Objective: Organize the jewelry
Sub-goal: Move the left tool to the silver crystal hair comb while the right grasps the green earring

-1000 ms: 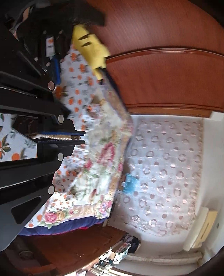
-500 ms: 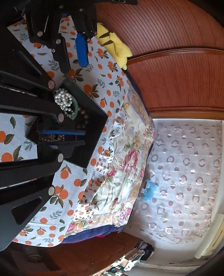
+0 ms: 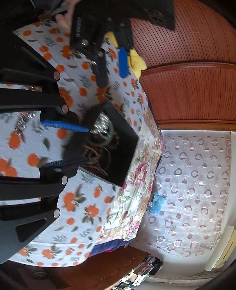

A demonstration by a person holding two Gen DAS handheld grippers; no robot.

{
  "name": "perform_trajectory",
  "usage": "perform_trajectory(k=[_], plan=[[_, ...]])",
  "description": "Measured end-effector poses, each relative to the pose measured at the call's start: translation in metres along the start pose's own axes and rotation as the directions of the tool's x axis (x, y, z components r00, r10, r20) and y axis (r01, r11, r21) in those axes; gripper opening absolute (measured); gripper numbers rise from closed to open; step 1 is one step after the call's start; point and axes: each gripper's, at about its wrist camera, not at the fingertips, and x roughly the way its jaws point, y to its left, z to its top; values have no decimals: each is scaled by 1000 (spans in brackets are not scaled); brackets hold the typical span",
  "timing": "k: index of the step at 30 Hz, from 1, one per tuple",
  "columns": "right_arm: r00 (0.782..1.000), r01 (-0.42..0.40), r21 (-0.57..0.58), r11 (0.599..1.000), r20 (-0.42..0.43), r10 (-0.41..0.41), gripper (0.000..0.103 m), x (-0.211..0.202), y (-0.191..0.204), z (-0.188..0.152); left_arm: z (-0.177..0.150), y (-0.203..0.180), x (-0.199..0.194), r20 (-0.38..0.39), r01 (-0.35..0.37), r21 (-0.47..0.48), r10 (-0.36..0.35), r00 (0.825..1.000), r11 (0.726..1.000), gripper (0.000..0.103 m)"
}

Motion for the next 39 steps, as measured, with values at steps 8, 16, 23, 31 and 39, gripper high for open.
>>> perform_trajectory(k=[8, 16, 23, 31, 39], plan=[[998, -54, 26, 998, -23, 55, 56, -7, 18, -37, -16, 1, -10, 0, 4, -6, -4, 1000, 1000, 93], [994, -97, -6, 995, -54, 96, 74, -4, 39, -55, -39, 8, -25, -13, 1, -32, -2, 1000, 999, 95], [989, -105, -25, 994, -109, 101, 73, 0, 42, -68, -55, 10, -24, -43, 5, -39, -7, 999, 999, 95], [985, -66, -40, 997, -164, 59, 45, 0, 16, -71, -59, 9, -21, -49, 14, -43, -17, 999, 999, 95], [978, -86, -34, 996, -192, 78, 13, 16, 11, -68, -61, 6, -20, -52, 13, -39, -15, 999, 999, 95]])
